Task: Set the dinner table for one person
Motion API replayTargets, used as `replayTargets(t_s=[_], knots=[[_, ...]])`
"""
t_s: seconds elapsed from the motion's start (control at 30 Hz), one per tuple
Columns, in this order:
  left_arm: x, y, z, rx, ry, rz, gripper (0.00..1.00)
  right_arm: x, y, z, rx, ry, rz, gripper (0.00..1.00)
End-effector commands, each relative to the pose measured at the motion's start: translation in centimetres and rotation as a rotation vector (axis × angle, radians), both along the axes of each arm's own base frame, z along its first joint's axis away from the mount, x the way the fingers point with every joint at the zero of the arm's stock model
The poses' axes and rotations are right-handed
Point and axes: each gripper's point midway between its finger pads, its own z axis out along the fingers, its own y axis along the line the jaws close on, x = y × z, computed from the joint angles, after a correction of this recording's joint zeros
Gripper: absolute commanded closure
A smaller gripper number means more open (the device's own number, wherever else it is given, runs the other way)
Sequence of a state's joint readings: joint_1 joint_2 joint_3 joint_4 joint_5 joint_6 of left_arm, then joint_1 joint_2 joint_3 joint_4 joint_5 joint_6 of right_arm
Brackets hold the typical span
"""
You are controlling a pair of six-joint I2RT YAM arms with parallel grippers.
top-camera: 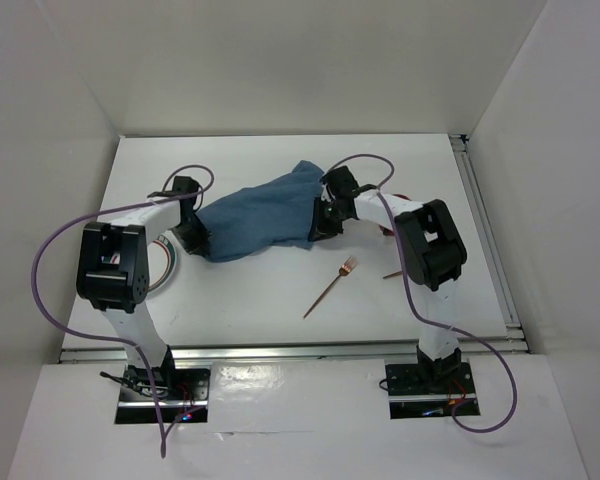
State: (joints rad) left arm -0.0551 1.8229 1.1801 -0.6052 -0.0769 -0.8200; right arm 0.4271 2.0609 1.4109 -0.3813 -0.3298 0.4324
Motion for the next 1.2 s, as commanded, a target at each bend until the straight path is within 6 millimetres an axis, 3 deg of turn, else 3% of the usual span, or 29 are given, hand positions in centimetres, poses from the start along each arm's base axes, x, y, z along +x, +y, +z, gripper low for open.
replayTargets(t_s=[0.0,0.03,0.1,0.17,0.2,0.23,0.3,0.33,0.37,0.43,0.47,0.63,0.67,0.77,0.8,0.87,0.9,1.03,1.17], knots=[[2.0,-0.4,3.5,-0.028,-0.090,-0.004,1.00,2.7,1.9,1.6,0.084,-0.051,0.005,0.86],[2.9,-0.4,4.9,-0.030,-0.125,-0.004,1.00,2.8,2.3,2.3,0.101,-0.055,0.015,0.99],[3.4,-0.4,7.2,-0.026,-0.167,-0.022,1.00,3.6,2.4,3.4,0.097,-0.069,-0.001,1.00],[4.9,-0.4,10.5,-0.024,-0.242,-0.035,1.00,4.9,2.0,6.1,0.078,-0.139,-0.021,1.00],[4.8,-0.4,11.6,-0.017,-0.251,-0.052,1.00,5.4,2.0,7.5,0.079,-0.176,-0.031,1.00],[5.8,-0.4,14.3,-0.014,-0.317,-0.063,1.00,6.1,1.6,10.1,0.072,-0.240,-0.039,1.00],[6.1,-0.3,17.1,-0.003,-0.369,-0.089,1.00,6.4,1.2,12.9,0.063,-0.301,-0.041,1.00],[6.0,-0.3,18.2,0.001,-0.387,-0.097,1.00,6.6,1.1,15.4,0.077,-0.352,-0.051,1.00],[6.6,-0.1,21.1,0.009,-0.462,-0.093,1.00,6.9,0.3,17.0,0.064,-0.383,-0.065,1.00],[6.5,0.4,23.7,0.025,-0.517,-0.107,1.00,6.9,-0.1,19.5,0.064,-0.435,-0.072,1.00],[6.5,0.2,25.7,0.017,-0.560,-0.112,1.00,6.6,-0.5,21.8,0.065,-0.476,-0.077,1.00],[4.5,0.3,32.6,0.030,-0.722,-0.124,1.00,5.1,-2.8,28.4,0.071,-0.615,-0.119,1.00],[3.6,0.4,34.5,0.038,-0.772,-0.132,1.00,4.4,-3.3,31.1,0.089,-0.668,-0.132,1.00],[2.3,0.4,38.4,0.041,-0.865,-0.130,1.00,3.4,-4.2,34.3,0.115,-0.726,-0.147,1.00],[1.8,0.2,40.6,0.033,-0.921,-0.136,1.00,2.7,-4.5,36.1,0.128,-0.754,-0.150,1.00],[1.1,-0.1,41.9,0.021,-0.942,-0.160,1.00,1.9,-4.5,38.0,0.153,-0.784,-0.143,1.00],[0.4,-0.1,43.6,0.023,-0.988,-0.159,1.00,0.9,-4.8,39.3,0.168,-0.803,-0.137,1.00],[-1.6,-0.8,45.8,-0.008,-1.051,-0.191,1.00,-1.4,-6.2,43.1,0.194,-0.888,-0.166,1.00],[-2.6,-0.7,47.0,-0.006,-1.085,-0.191,1.00,-2.5,-7.1,44.8,0.194,-0.931,-0.182,1.00]])
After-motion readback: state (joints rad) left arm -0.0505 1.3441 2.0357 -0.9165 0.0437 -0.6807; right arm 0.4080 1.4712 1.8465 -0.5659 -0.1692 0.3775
